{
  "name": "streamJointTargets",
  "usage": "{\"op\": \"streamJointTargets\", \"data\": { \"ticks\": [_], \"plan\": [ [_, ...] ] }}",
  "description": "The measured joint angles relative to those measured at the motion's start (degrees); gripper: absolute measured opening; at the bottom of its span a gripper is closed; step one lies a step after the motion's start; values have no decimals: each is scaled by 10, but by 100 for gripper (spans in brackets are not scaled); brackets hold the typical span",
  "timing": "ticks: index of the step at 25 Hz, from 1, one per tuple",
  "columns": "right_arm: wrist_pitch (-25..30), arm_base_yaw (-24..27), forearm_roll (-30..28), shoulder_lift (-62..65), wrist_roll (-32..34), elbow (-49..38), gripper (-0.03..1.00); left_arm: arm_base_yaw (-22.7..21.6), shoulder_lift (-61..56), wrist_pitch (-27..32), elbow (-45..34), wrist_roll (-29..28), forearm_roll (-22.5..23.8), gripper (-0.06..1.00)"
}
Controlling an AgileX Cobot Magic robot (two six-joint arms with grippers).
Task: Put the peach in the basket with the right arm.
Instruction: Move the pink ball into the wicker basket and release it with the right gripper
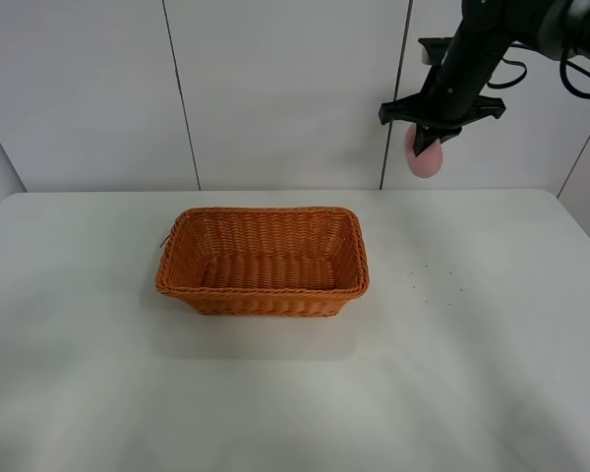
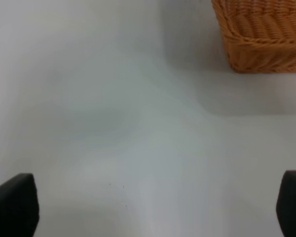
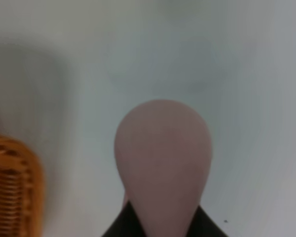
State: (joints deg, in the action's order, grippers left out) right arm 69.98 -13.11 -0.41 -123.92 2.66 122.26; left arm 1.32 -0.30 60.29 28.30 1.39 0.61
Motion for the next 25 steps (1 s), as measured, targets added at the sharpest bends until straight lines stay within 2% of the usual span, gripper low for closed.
{"op": "streamJointTargets", "data": {
  "ticks": [10, 13, 19, 25],
  "plan": [
    [2, -154, -3, 0, -2, 0, 0, 0, 0, 0, 0, 0, 0, 99],
    [-14, -189, -3, 0, -2, 0, 0, 0, 0, 0, 0, 0, 0, 99],
    [-36, -232, -3, -24, -2, 1, 0, 0, 0, 0, 0, 0, 0, 99],
    [-79, -246, -2, -108, -2, 1, 0, 0, 0, 0, 0, 0, 0, 99]
  ]
}}
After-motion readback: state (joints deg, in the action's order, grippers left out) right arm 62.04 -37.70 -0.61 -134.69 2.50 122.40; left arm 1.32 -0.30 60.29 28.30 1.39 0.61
